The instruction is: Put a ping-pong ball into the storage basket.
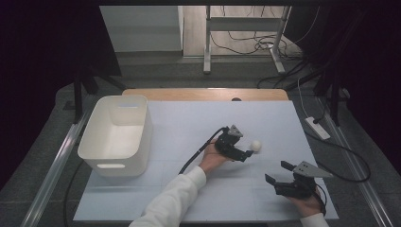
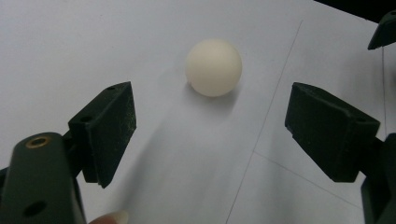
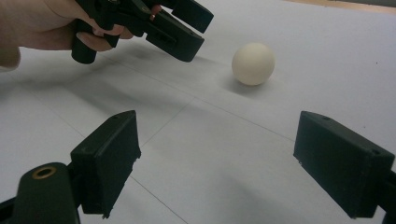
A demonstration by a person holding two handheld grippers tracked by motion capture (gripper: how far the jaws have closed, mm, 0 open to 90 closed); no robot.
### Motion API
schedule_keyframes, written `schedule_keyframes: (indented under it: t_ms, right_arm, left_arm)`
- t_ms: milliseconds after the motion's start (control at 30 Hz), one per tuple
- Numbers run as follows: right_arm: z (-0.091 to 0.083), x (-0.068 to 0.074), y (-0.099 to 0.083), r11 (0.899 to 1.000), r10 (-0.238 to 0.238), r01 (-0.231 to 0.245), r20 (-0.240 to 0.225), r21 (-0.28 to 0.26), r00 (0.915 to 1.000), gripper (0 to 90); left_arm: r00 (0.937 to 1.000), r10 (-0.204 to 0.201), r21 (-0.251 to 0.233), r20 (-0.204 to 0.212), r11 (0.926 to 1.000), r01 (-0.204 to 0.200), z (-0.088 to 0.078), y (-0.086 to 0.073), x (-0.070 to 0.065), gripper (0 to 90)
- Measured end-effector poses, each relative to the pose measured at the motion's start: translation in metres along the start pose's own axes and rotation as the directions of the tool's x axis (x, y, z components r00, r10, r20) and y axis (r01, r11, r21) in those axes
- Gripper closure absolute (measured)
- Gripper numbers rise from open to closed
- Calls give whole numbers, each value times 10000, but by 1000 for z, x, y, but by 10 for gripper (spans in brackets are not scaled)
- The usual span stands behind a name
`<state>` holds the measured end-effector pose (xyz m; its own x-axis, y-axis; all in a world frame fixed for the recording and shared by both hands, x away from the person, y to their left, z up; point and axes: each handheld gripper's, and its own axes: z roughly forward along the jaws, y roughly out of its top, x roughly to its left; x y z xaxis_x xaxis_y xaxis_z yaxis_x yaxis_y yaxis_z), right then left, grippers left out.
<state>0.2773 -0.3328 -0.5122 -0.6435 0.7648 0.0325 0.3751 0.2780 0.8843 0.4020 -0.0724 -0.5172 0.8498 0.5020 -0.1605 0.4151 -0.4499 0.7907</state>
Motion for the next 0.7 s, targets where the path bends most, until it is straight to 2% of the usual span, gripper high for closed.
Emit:
schedule_keyframes:
  t_ms: [700]
  right_arm:
    - [1, -1, 0, 10000, 8, -8, -46, -49, 10000, 145]
  left_arm:
    - [9999, 81, 309, -82, 9995, -78, 10, 5, 2, 171]
